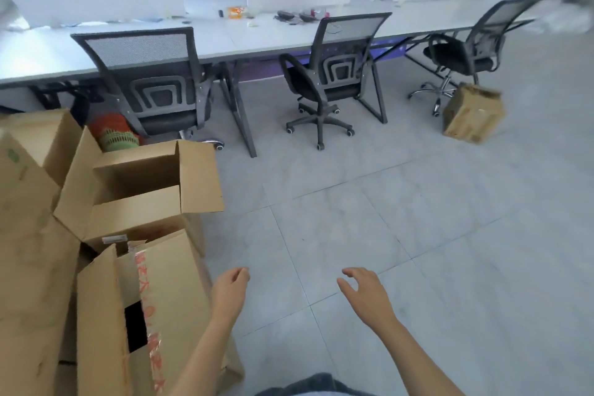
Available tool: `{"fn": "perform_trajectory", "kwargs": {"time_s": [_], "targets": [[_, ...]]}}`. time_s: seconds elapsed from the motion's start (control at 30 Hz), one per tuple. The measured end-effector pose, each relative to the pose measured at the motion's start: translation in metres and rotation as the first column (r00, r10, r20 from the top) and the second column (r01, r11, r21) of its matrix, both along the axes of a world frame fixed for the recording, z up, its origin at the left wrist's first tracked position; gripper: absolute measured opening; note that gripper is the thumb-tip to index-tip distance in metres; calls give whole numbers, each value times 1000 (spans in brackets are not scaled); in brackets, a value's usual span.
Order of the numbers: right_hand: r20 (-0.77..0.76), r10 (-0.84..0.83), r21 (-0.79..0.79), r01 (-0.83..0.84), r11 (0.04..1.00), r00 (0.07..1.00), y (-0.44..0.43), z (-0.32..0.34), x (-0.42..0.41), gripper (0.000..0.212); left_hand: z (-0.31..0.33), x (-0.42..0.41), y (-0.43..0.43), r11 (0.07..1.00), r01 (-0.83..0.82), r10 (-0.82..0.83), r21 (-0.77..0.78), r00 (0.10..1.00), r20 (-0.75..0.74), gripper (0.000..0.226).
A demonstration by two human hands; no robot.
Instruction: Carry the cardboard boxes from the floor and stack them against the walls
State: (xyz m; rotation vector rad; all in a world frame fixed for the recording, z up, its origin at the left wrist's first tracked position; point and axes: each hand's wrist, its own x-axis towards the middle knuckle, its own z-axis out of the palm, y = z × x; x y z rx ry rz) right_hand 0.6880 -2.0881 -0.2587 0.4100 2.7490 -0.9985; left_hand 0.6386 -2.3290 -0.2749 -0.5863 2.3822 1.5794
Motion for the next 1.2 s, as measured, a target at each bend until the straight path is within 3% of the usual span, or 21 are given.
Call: {"fn": "perform_trajectory", "kwargs": {"time_s": [0.4,0.6,0.7,1.03,1.2], "targets": [[-1,-283,-15,283,959,959,180,-5,49,36,0,10,207,968,237,-240,78,970,30,29],[19,-557,-84,556,827,831,250,-17,97,34,3,10,296,891,450,-452,60,891,32,22],[38,-609,-104,609,786,793,272,-22,102,34,6,-1,332,862,505,-506,45,862,19,22],[65,-719,-36,722,691,692,372,-25,64,37,4,-82,457,803,592,-594,64,804,15,17],[13,-809,-13,809,587,587,449,-8,21,37,25,-147,564,728,676,-675,113,736,-50,18]]}}
